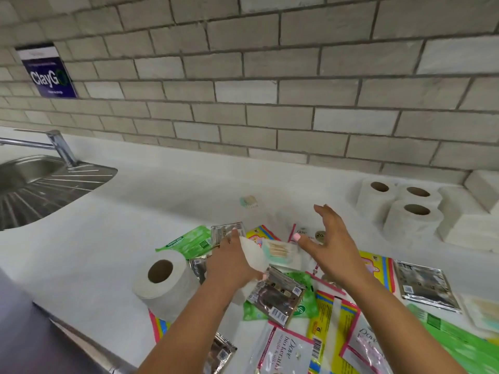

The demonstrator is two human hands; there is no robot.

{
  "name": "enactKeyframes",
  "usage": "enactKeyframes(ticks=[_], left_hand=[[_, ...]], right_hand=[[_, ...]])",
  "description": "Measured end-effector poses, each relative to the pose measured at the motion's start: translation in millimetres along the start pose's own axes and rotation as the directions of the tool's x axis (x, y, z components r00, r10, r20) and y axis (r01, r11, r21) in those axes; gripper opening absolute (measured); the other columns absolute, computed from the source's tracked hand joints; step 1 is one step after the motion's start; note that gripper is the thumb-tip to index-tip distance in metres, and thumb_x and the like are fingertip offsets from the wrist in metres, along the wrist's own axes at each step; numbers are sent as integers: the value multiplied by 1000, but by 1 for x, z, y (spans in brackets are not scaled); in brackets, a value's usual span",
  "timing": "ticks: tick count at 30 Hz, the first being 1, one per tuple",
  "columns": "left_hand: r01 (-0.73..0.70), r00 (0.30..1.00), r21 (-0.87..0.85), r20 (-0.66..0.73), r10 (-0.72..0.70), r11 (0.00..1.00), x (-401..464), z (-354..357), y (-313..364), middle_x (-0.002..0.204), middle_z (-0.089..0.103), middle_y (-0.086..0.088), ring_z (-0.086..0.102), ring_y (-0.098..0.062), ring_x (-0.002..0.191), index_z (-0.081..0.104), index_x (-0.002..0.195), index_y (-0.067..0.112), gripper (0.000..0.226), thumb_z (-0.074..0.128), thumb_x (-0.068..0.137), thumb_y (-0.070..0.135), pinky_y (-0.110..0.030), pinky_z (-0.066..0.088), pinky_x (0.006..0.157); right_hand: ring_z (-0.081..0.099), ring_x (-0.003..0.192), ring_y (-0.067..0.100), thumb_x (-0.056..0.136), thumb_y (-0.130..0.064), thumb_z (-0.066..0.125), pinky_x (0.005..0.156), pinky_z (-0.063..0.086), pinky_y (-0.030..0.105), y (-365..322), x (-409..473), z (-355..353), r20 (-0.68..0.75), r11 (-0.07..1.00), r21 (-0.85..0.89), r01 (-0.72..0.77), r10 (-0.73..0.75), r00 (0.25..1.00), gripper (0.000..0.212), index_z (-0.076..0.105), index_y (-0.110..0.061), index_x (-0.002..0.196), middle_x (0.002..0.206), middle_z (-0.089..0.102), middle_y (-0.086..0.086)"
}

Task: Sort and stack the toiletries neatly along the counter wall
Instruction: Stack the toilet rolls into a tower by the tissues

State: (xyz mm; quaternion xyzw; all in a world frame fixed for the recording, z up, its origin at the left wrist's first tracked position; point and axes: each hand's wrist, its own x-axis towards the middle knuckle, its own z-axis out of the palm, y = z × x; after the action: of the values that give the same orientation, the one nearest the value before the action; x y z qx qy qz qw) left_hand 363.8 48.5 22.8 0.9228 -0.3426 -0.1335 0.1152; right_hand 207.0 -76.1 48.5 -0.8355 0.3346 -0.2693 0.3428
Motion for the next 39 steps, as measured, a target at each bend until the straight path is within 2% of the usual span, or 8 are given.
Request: enactKeyframes(ticks=[6, 11, 15, 22, 27, 30, 35, 39], left_hand=[[2, 998, -17, -58, -3, 1000, 0, -7, -13, 141, 37, -7, 45, -29, 125, 9, 147, 18, 113, 79, 63, 46, -41, 46, 94], [-70, 985, -253, -170, 27, 965, -3, -25, -3, 144, 35, -6, 39, -25, 131, 8, 149, 23, 115, 80, 61, 43, -37, 40, 100], [-170, 945, -379, -326, 41, 910, -12, -59, -3, 148, 32, -3, 35, -20, 134, 10, 149, 23, 112, 80, 64, 41, -30, 34, 102], [-268, 849, -496, -527, -41, 826, -30, -109, -26, 151, 31, 5, 32, -14, 137, 16, 149, 25, 110, 81, 63, 43, -25, 30, 104], [-254, 804, -509, -584, -113, 823, -39, -127, -46, 152, 30, 6, 31, -11, 137, 16, 149, 25, 110, 81, 63, 44, -18, 26, 99], [-251, 789, -529, -597, -145, 810, -45, -132, -56, 152, 30, 7, 31, -10, 137, 16, 149, 25, 109, 82, 63, 43, -18, 27, 100], [-237, 787, -538, -594, -165, 809, -51, -137, -65, 151, 31, 7, 32, -10, 137, 15, 149, 26, 110, 81, 64, 43, -20, 28, 102], [-224, 785, -533, -595, -173, 816, -52, -138, -69, 149, 34, 6, 34, -11, 135, 15, 149, 27, 109, 81, 64, 44, -20, 29, 100]], right_hand=[[25, 141, 21, 81, -47, 65, 112, 29, 45, -10, -1, 15, 36, 1000, 9, 15, -16, 999, 79, 24, -27, 146, 157, 16, -1], [27, 140, 17, 85, -44, 61, 114, 26, 38, -11, -2, 15, -4, 999, 30, 28, -28, 1000, 70, 29, -25, 144, 153, 25, 0], [42, 126, 17, 90, -49, 43, 99, 31, 26, -25, -2, 26, -40, 991, 129, 39, -35, 999, 55, 38, -25, 140, 144, 40, 1], [38, 126, 2, 80, -67, 34, 97, 27, 20, -54, -15, 73, 140, 948, 308, 84, -133, 981, 65, 37, -36, 136, 139, 41, -14], [32, 129, -3, 66, -68, 59, 98, 25, 11, -78, -34, 117, 352, 920, 384, 80, -226, 908, 89, 30, -33, 142, 140, 34, -19], [30, 126, -5, 56, -47, 85, 98, 28, 5, -93, -44, 144, 410, 914, 382, 140, -303, 860, 107, 20, -39, 140, 133, 29, -22], [17, 140, 10, 48, -44, 89, 114, 23, 29, -109, -49, 187, 389, 933, 294, 206, -314, 866, 128, 7, -30, 146, 149, 18, -9], [25, 137, 11, 52, -38, 89, 106, 25, 20, -113, -49, 201, 359, 935, 310, 171, -282, 890, 125, 9, -26, 148, 149, 24, -6]])
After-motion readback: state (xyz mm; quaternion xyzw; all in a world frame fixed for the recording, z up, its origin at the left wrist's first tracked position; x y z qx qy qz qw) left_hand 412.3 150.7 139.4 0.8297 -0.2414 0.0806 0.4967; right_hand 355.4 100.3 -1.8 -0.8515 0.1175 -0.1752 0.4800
